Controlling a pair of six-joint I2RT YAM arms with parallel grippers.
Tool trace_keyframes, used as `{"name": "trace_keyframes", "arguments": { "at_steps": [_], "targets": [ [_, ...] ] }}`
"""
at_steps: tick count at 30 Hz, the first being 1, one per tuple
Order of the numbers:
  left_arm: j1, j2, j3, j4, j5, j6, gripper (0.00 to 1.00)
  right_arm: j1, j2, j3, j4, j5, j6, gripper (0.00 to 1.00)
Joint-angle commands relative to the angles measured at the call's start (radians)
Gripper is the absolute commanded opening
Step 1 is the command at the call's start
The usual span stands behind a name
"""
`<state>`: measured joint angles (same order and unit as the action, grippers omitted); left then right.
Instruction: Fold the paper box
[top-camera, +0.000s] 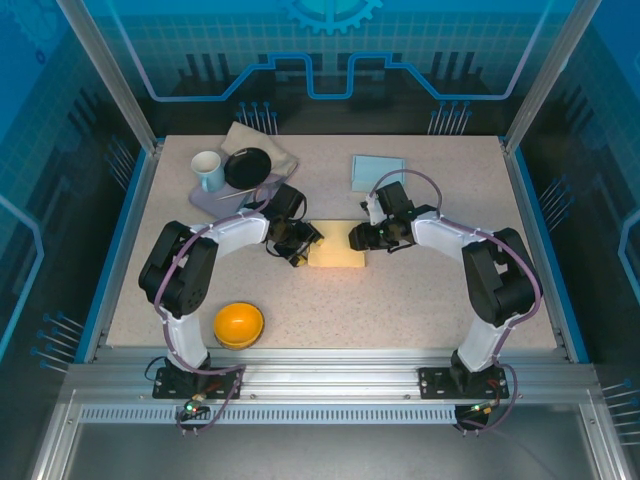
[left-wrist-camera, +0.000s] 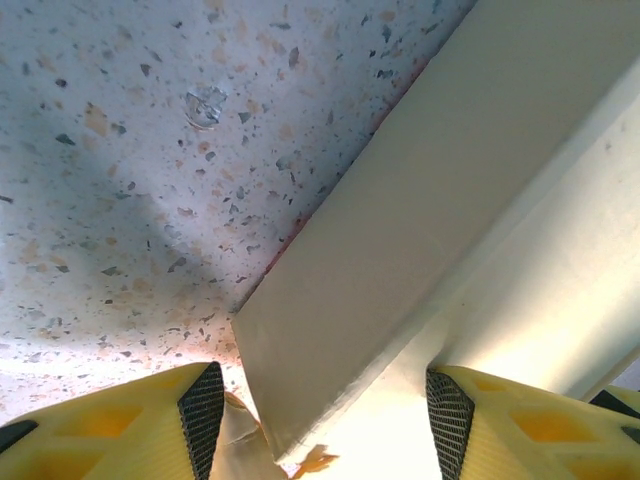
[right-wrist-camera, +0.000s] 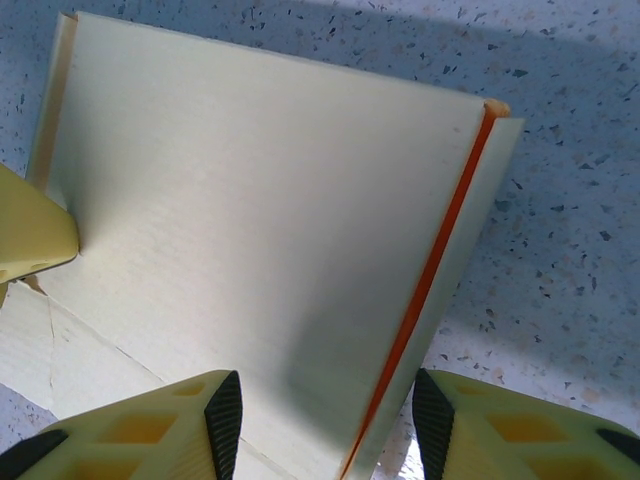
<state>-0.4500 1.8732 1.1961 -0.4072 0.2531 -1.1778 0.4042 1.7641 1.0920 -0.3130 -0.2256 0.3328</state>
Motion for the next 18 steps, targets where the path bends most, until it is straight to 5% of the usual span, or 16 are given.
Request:
{"name": "trace_keyframes", "arguments": {
  "at_steps": [1,18],
  "targets": [
    [-0.009,0.041,-0.029,-0.026,-0.009,-0.01,0.59,-0.014,-0.005,-0.016,-0.001,-0.028,0.005,0.51],
    [-0.01,0.038,-0.023,-0.051,-0.038,0.006,0.59,0.009,-0.158,-0.082,-0.082,-0.032,0.018,0.52]
  ]
}}
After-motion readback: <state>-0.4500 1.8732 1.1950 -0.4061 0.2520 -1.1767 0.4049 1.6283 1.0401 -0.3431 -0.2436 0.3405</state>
